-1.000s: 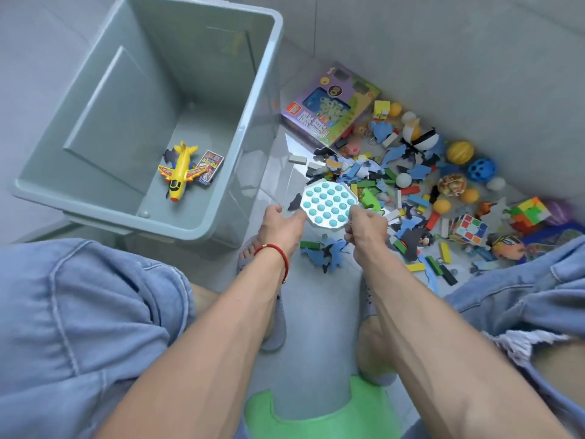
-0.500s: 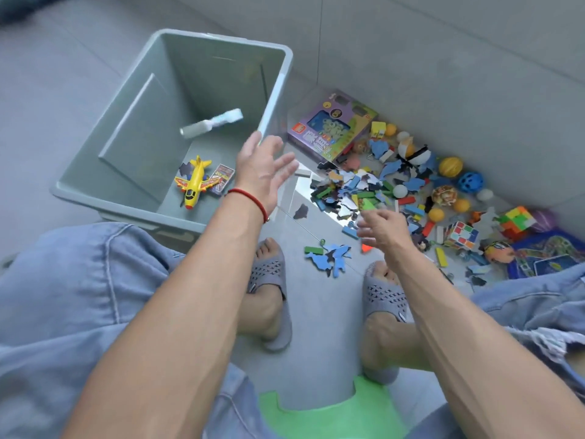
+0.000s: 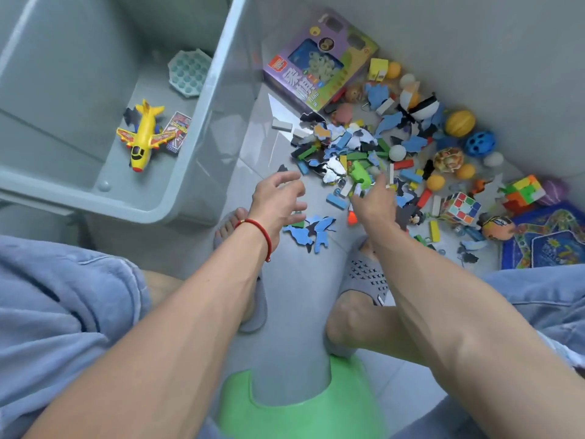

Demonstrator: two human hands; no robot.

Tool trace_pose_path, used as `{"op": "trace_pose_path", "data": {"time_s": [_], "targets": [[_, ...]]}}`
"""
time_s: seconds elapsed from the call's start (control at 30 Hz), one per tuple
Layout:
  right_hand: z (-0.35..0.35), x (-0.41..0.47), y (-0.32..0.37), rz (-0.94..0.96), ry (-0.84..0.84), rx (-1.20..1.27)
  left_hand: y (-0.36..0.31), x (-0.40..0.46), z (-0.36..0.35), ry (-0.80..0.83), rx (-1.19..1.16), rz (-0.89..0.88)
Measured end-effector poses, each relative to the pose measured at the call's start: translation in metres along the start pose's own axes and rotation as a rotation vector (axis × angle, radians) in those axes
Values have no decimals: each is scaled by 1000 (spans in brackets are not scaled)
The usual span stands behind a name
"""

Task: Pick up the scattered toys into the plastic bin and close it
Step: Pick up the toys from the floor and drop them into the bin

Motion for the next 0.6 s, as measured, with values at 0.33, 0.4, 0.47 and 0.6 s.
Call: {"op": "trace_pose_path", "data": {"time_s": [0.33, 0.4, 0.47, 0.6], "targets": [[-16, 34, -1, 3, 12, -22, 14, 16, -11, -16, 70, 52], [-9, 30, -4, -37, -11, 122, 14, 15, -12, -13, 86, 45], [-2, 22, -7, -118, 5, 317, 15, 11, -15, 7, 112, 48], [1, -6, -2, -223, 182, 860, 18, -2, -21, 27, 160, 33]]}}
Point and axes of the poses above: each hand's wrist, its own x-axis towards the middle knuckle, its own z-axis out of the back of the hand, y = z × x, the point moved 5 cm from there along x, towards the middle knuckle, and after that the axes turned 5 degrees about y, right-handed, at the moved point
